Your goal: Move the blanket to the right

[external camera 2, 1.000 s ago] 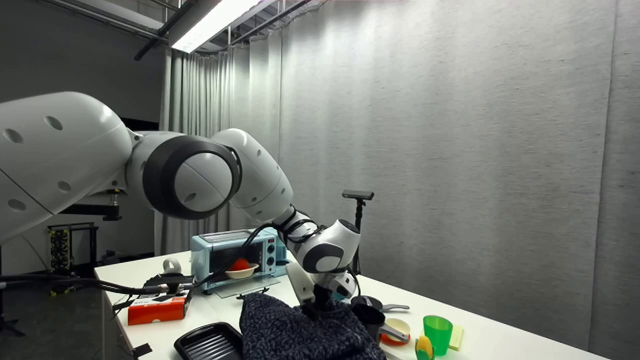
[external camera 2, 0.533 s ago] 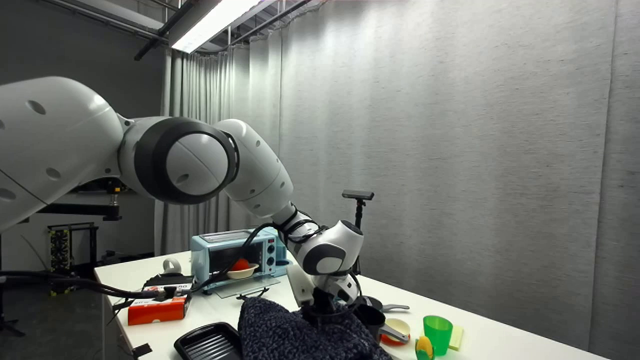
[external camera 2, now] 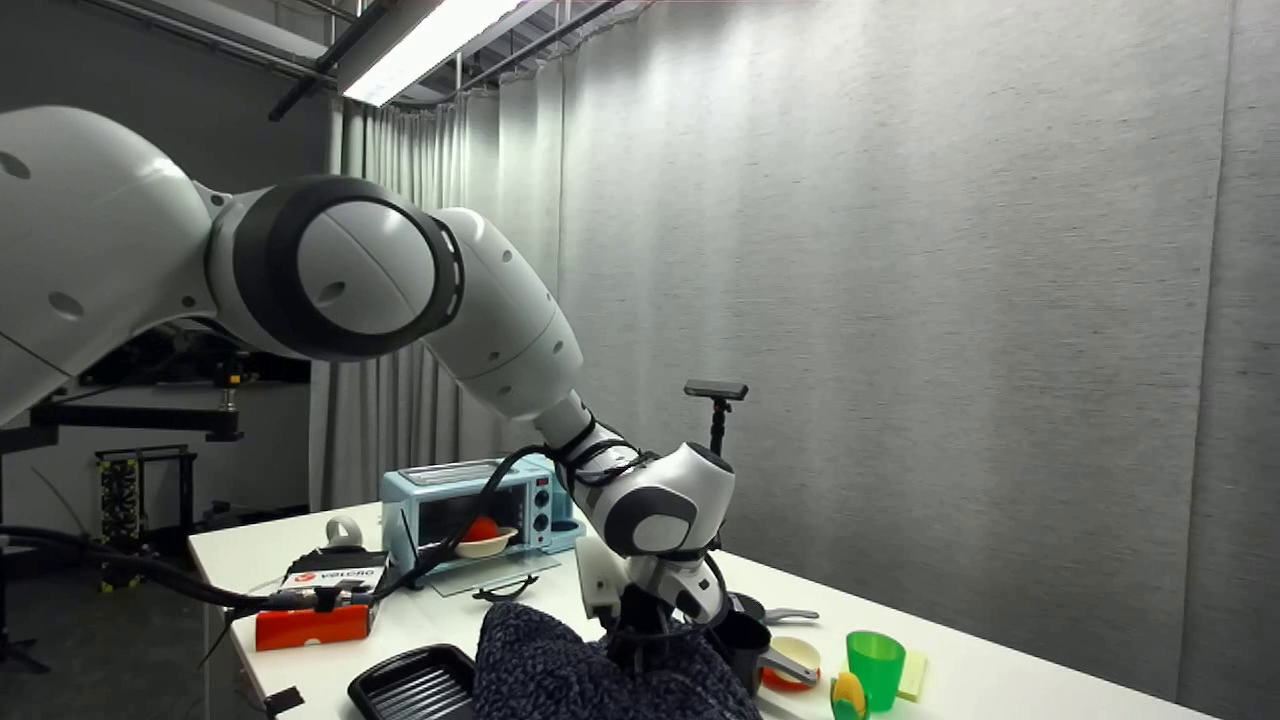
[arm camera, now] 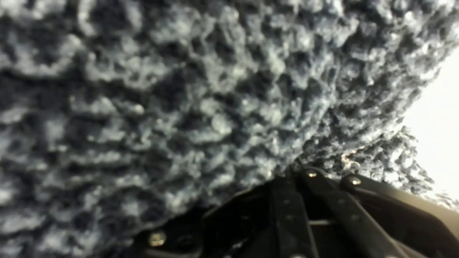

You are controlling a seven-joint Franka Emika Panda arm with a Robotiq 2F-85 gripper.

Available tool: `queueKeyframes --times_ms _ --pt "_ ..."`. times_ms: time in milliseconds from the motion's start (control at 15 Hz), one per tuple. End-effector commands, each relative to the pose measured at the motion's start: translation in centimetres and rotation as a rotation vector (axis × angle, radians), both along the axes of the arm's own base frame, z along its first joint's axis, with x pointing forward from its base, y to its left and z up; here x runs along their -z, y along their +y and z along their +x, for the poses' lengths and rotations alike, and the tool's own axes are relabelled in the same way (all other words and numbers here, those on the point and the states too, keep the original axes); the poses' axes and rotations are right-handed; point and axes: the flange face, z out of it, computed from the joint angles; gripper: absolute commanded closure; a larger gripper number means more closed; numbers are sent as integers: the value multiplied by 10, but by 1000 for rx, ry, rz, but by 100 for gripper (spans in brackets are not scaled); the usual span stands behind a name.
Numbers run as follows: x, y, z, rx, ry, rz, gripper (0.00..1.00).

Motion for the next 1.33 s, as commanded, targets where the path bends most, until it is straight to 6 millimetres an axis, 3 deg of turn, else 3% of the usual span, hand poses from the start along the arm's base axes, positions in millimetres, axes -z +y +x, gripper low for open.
queueKeyframes --times_ms 0,333,533,867,1267 --pt "42 -45 -46 55 127 -87 100" --pt "49 -72 -66 88 155 -106 100" --pt "59 -78 -64 39 87 -71 100" --pt "33 -32 -34 -164 -77 -8 100" --pt "12 23 -25 -393 -228 104 100"
